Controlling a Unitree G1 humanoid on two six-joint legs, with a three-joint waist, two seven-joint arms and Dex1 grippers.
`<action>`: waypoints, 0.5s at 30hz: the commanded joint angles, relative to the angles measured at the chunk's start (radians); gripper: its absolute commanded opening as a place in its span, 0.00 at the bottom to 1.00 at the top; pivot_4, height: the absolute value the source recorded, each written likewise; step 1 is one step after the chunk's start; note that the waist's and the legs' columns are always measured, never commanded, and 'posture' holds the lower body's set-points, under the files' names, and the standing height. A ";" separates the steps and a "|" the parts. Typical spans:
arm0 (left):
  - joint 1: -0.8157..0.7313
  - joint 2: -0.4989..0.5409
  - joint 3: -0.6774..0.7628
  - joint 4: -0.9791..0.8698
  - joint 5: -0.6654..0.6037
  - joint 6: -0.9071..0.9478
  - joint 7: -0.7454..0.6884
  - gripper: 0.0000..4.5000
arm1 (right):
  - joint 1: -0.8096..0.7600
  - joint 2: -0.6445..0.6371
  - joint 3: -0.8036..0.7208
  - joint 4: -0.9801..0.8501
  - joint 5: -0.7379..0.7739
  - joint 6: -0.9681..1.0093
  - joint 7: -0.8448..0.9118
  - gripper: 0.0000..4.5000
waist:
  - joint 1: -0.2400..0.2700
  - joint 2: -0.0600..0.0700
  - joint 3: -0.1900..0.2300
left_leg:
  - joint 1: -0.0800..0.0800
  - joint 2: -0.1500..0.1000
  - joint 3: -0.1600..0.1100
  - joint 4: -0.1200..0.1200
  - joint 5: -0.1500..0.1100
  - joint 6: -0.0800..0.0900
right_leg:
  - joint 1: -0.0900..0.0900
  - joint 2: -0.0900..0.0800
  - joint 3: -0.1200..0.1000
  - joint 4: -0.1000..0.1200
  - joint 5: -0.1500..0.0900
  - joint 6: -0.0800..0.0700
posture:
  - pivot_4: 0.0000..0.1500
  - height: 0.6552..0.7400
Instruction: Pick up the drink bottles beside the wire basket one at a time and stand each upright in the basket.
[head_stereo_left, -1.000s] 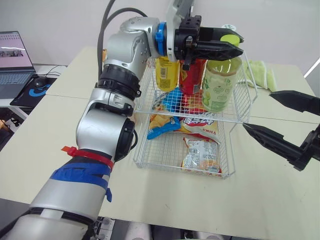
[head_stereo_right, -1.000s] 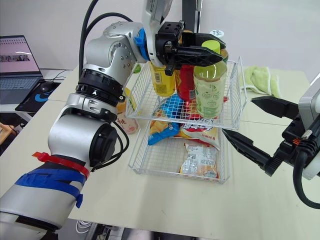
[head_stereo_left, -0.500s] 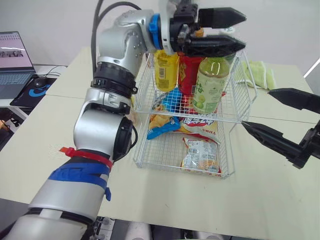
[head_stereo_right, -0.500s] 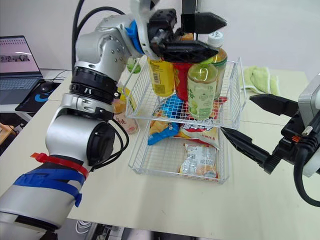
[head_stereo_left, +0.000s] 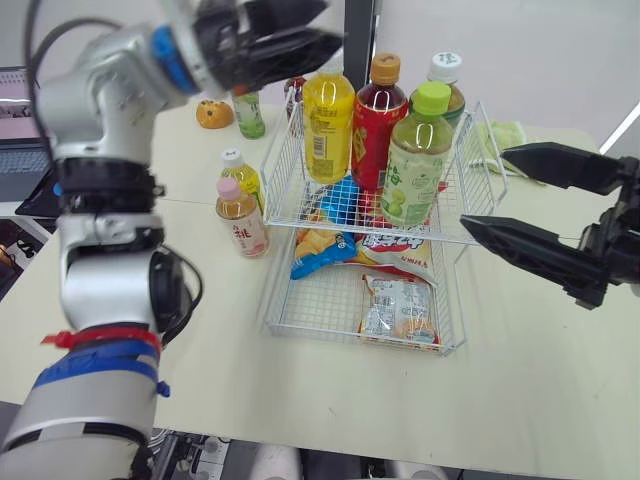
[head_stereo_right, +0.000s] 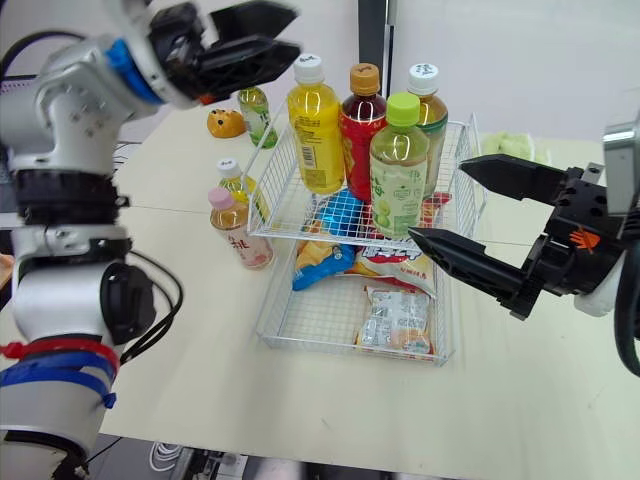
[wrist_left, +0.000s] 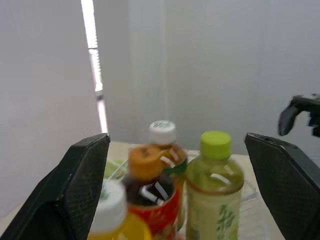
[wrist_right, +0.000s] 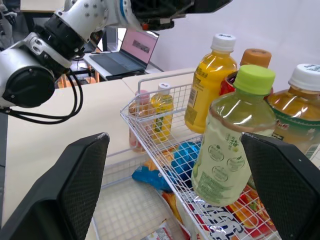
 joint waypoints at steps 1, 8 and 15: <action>0.084 0.072 0.079 -0.117 -0.003 -0.016 0.108 0.99 | -0.098 0.019 0.122 0.029 -0.039 -0.071 0.029 1.00 | -0.003 0.000 0.000 | -0.001 0.000 0.000 0.003 0.000 0.000 | 0.000 0.000 0.000 0.001 0.000 0.000 | 1.00 1.00; 0.422 0.194 0.232 -0.324 -0.030 -0.018 0.212 0.99 | -0.337 0.121 0.407 0.118 -0.184 -0.055 0.192 1.00 | -0.014 -0.001 -0.001 | 0.001 0.000 0.000 0.007 0.000 0.001 | 0.000 -0.001 0.002 0.008 0.000 0.000 | 1.00 1.00; 0.909 0.156 0.463 -0.581 -0.071 -0.021 0.327 0.99 | -0.463 0.178 0.538 0.215 -0.387 -0.008 0.432 1.00 | -0.018 -0.001 -0.002 | 0.002 0.001 0.001 0.007 0.000 0.001 | -0.001 -0.001 0.002 0.010 0.000 0.000 | 1.00 1.00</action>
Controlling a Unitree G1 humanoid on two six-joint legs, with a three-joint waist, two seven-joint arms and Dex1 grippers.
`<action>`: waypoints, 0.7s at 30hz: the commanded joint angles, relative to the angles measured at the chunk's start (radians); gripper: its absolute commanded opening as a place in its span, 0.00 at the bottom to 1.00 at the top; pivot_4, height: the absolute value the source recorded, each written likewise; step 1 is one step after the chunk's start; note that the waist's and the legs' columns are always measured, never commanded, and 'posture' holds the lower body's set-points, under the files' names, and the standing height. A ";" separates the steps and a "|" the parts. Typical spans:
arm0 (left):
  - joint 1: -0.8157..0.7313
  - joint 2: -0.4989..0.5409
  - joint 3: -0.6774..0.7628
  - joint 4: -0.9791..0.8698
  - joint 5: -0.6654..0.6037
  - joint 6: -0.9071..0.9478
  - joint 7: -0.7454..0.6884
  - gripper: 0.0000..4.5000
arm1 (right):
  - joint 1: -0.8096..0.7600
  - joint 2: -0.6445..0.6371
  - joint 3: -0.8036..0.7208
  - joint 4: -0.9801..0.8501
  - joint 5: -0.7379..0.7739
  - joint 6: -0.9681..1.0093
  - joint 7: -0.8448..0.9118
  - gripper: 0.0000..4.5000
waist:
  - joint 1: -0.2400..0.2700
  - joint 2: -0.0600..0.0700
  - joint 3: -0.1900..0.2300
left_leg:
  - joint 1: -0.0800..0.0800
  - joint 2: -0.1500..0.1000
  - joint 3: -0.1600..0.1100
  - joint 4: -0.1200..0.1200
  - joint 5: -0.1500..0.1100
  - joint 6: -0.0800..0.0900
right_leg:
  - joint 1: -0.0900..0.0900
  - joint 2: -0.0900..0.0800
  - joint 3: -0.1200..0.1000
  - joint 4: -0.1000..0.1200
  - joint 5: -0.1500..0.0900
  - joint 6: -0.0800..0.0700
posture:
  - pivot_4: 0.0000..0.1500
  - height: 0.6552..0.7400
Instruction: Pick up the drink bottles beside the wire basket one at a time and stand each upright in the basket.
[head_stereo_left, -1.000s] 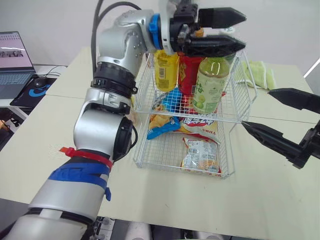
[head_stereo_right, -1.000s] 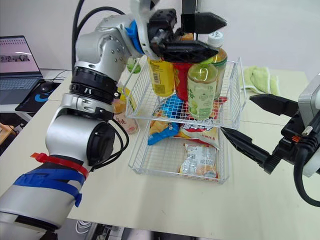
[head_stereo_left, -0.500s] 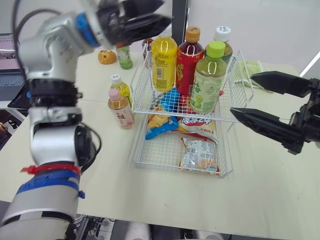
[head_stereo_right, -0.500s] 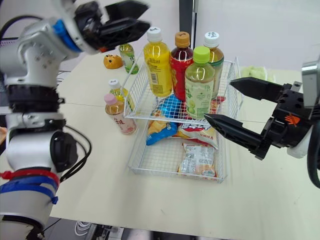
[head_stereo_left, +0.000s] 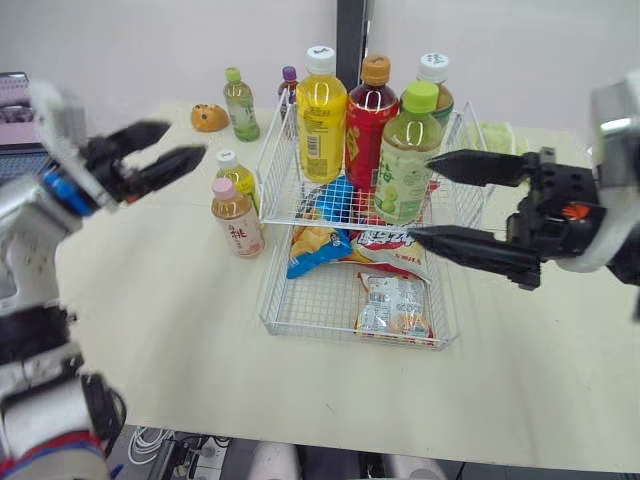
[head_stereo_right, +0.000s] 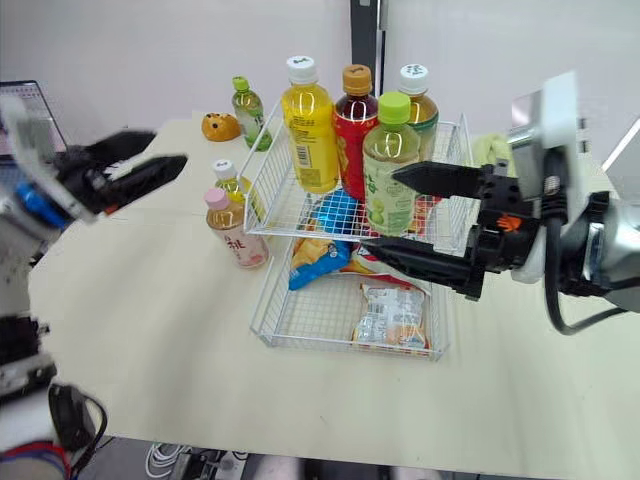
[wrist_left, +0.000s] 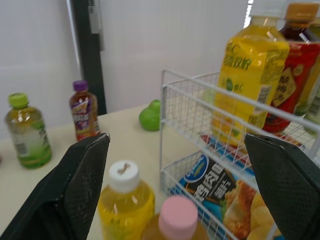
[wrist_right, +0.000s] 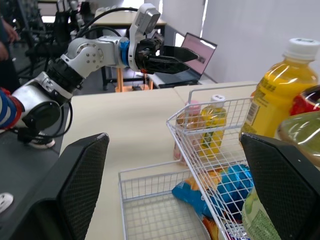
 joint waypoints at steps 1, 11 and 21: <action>0.224 -0.053 0.152 -0.183 -0.044 -0.018 0.066 0.99 | -0.057 0.029 0.028 0.047 -0.101 0.008 0.112 1.00 | 0.000 0.000 0.000 | 0.000 0.000 0.001 0.000 0.000 0.000 | 0.000 0.000 0.001 0.000 0.000 0.000 | 1.00 1.00; 0.678 -0.250 0.254 -0.504 -0.167 -0.019 0.223 0.99 | -0.033 0.078 -0.058 0.017 -0.097 0.065 0.169 1.00 | 0.017 -0.005 -0.003 | 0.000 0.000 -0.001 0.000 -0.002 0.004 | 0.001 -0.001 -0.001 0.000 0.000 0.000 | 1.00 1.00; 0.316 -0.191 -0.054 -0.341 -0.038 -0.086 0.356 0.99 | 0.011 0.069 -0.141 -0.035 -0.047 0.106 0.097 1.00 | 0.030 -0.005 -0.006 | 0.001 -0.001 -0.002 0.000 -0.002 0.007 | 0.002 -0.001 -0.002 0.002 0.002 -0.001 | 1.00 1.00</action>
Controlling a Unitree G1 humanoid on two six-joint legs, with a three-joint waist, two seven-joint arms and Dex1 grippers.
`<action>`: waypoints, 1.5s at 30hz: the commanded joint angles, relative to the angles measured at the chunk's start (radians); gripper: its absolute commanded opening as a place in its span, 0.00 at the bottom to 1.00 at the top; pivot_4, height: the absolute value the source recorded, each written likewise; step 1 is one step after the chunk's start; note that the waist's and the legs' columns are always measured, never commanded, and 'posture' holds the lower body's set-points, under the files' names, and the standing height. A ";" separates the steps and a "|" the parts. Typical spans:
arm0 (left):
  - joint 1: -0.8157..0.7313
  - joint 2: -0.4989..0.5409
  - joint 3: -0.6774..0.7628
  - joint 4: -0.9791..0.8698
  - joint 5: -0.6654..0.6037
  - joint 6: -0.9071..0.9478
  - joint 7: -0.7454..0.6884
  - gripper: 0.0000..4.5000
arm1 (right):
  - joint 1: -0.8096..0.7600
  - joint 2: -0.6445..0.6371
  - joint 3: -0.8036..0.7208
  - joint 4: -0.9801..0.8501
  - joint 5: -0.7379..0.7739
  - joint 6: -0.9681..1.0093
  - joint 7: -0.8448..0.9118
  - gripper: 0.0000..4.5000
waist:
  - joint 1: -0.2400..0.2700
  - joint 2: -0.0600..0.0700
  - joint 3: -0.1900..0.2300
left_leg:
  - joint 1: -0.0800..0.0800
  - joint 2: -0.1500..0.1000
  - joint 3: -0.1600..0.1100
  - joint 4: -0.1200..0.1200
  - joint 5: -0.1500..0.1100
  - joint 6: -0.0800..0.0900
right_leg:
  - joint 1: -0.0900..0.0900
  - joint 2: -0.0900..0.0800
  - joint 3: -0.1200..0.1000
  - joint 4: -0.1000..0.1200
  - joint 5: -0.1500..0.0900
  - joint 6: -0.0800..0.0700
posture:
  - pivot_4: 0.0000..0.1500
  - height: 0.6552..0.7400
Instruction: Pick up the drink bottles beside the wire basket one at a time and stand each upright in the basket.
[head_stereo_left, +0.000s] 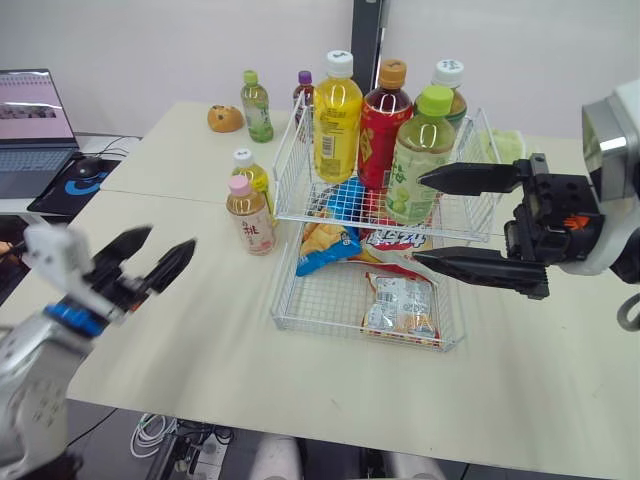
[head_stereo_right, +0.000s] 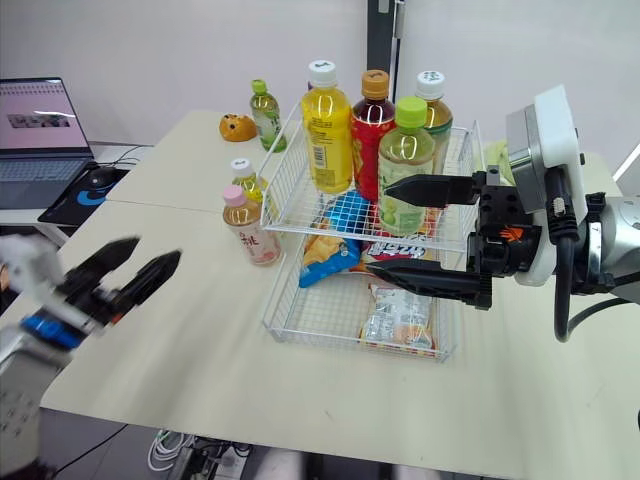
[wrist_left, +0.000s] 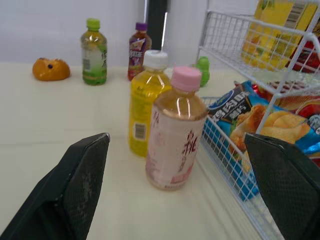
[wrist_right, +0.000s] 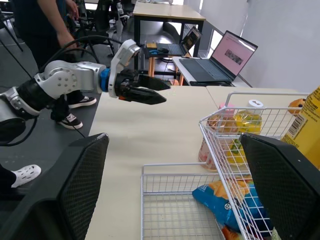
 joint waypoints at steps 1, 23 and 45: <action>-0.130 0.006 -0.127 0.086 0.085 -0.062 0.045 0.99 | 0.015 -0.018 -0.072 -0.032 0.043 0.005 -0.041 1.00 | 0.000 0.000 0.000 | 0.000 0.000 0.000 0.000 0.000 0.000 | 0.000 0.000 0.000 0.000 0.000 0.000 | 1.00 1.00; -0.391 -0.087 -0.333 0.404 0.266 -0.265 0.110 0.43 | 0.083 -0.061 -0.138 -0.100 0.124 -0.012 -0.164 1.00 | -0.004 0.000 0.000 | -0.001 0.000 0.001 -0.001 0.001 -0.002 | -0.001 0.000 0.001 -0.002 0.000 0.000 | 1.00 1.00; -0.812 0.450 -0.183 0.380 -0.266 0.309 -0.288 0.30 | 0.005 0.009 -0.043 -0.004 -0.045 -0.032 -0.110 1.00 | -0.002 -0.002 0.002 | -0.003 0.000 0.001 -0.001 0.002 -0.004 | -0.002 0.000 0.000 -0.005 -0.001 0.001 | 1.00 1.00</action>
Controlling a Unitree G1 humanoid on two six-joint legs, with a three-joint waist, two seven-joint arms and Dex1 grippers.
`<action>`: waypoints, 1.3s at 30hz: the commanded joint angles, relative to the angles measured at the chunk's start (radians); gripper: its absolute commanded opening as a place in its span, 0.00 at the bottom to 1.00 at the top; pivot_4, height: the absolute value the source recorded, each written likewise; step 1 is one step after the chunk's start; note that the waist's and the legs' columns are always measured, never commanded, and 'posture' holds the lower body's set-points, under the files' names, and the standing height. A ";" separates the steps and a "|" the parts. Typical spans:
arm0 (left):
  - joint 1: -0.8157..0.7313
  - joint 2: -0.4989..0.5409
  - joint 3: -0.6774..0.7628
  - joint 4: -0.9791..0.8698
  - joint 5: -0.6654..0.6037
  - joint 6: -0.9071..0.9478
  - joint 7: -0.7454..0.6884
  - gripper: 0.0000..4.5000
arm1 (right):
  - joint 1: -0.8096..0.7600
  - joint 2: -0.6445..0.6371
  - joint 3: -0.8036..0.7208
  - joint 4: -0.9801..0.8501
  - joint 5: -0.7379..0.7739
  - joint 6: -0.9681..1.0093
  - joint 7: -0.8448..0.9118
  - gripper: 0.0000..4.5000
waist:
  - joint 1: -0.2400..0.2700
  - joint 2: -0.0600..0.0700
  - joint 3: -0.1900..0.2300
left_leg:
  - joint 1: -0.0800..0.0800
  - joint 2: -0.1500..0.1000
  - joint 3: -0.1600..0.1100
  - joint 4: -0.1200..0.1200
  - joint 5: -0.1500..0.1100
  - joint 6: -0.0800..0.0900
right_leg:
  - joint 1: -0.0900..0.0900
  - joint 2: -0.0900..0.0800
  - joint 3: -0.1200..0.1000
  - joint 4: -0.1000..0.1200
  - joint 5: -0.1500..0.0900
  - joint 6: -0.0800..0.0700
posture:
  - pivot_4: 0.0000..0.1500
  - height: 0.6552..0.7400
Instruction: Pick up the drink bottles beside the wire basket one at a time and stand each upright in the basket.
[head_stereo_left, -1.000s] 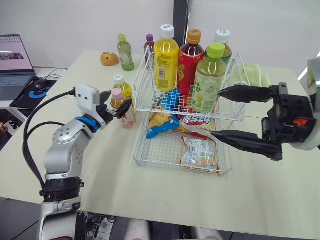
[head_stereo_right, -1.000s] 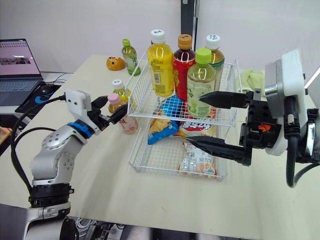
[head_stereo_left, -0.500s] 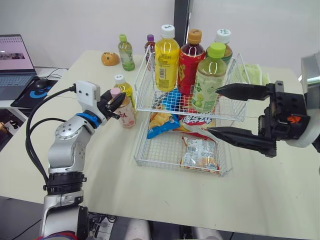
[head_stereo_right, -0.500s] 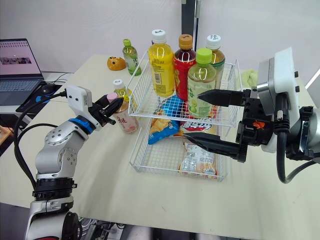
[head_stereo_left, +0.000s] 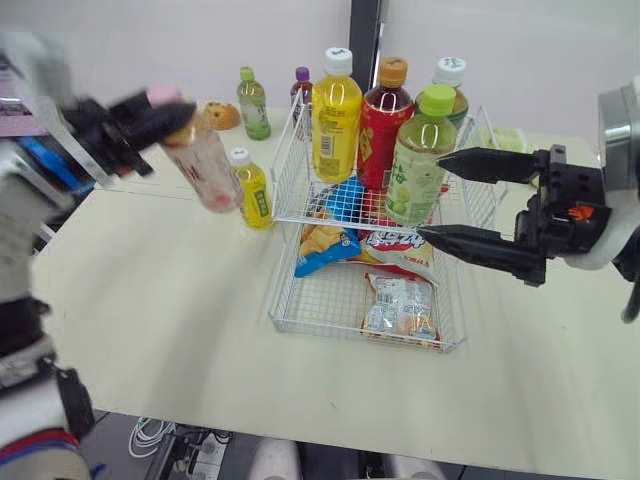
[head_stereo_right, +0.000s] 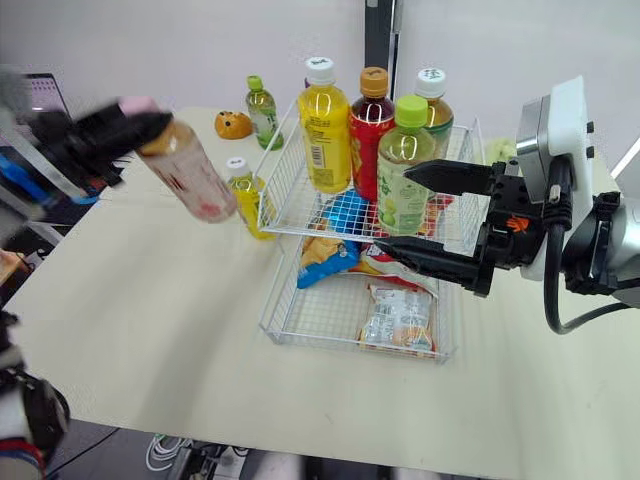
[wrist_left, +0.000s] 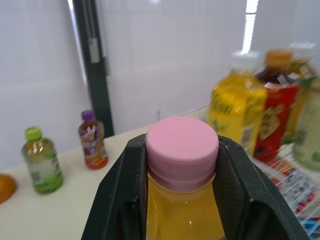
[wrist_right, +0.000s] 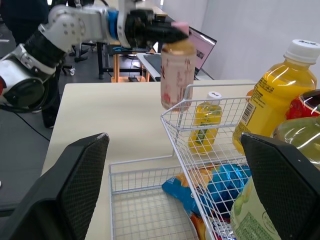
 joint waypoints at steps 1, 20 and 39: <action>-0.176 0.064 -0.032 0.053 -0.085 0.097 -0.109 0.30 | -0.019 0.014 -0.011 0.003 -0.041 -0.022 0.014 1.00 | 0.001 0.000 0.000 | 0.000 0.000 0.000 0.000 0.000 0.000 | 0.000 0.000 0.000 0.000 0.000 0.000 | 1.00 1.00; -0.471 -0.324 -0.347 0.163 0.139 -0.112 -0.233 0.30 | 0.059 0.025 -0.116 -0.064 -0.056 0.005 -0.093 1.00 | -0.015 0.003 0.002 | 0.000 0.000 0.001 0.000 0.000 0.000 | -0.001 0.000 0.002 0.002 0.000 0.000 | 1.00 1.00; -0.393 -0.512 -0.379 0.316 0.312 -0.328 -0.253 0.30 | 0.167 -0.065 -0.250 -0.139 0.117 0.004 -0.249 1.00 | -0.016 0.003 0.001 | 0.000 -0.001 0.001 0.000 0.000 0.000 | -0.001 0.000 0.002 0.002 0.000 0.000 | 1.00 1.00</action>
